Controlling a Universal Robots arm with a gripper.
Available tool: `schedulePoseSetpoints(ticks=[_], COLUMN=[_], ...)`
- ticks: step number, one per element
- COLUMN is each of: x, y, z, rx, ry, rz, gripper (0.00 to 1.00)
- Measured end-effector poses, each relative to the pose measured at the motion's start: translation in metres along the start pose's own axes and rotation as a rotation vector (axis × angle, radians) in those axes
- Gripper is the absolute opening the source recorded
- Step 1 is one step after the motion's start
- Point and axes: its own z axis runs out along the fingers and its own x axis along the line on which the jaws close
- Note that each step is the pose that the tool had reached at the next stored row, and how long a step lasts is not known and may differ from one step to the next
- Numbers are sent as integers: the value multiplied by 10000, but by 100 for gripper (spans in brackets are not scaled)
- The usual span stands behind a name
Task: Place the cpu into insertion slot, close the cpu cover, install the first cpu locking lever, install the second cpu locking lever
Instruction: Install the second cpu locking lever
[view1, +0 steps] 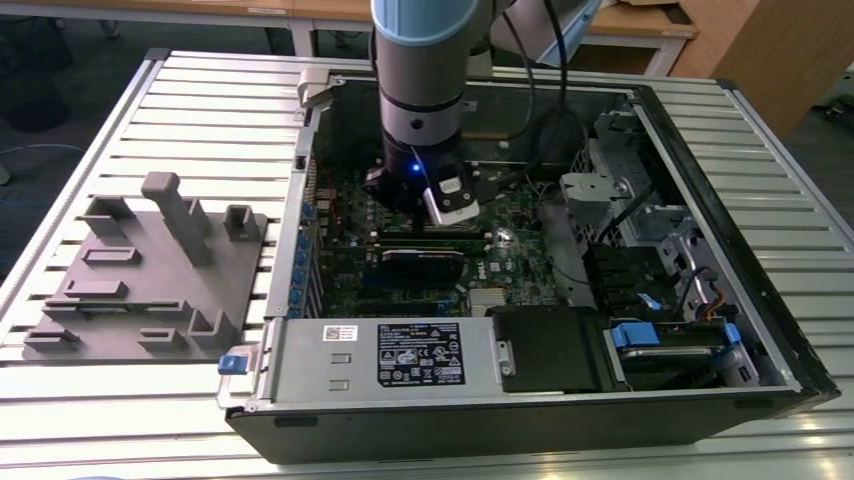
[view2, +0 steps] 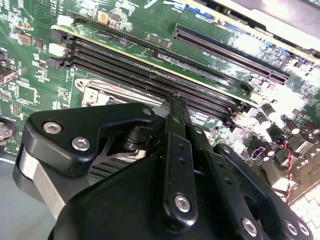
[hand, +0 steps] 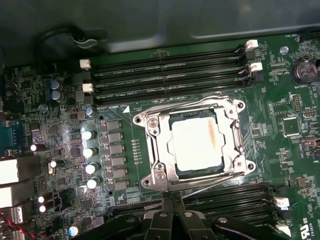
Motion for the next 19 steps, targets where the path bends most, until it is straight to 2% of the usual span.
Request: schedulePoseSetpoints(ticks=[10,19], x=[67,83], y=[-12,-16], z=[11,19], rx=[-12,-165], ry=[6,76], rz=[1,13], gripper=[11,11])
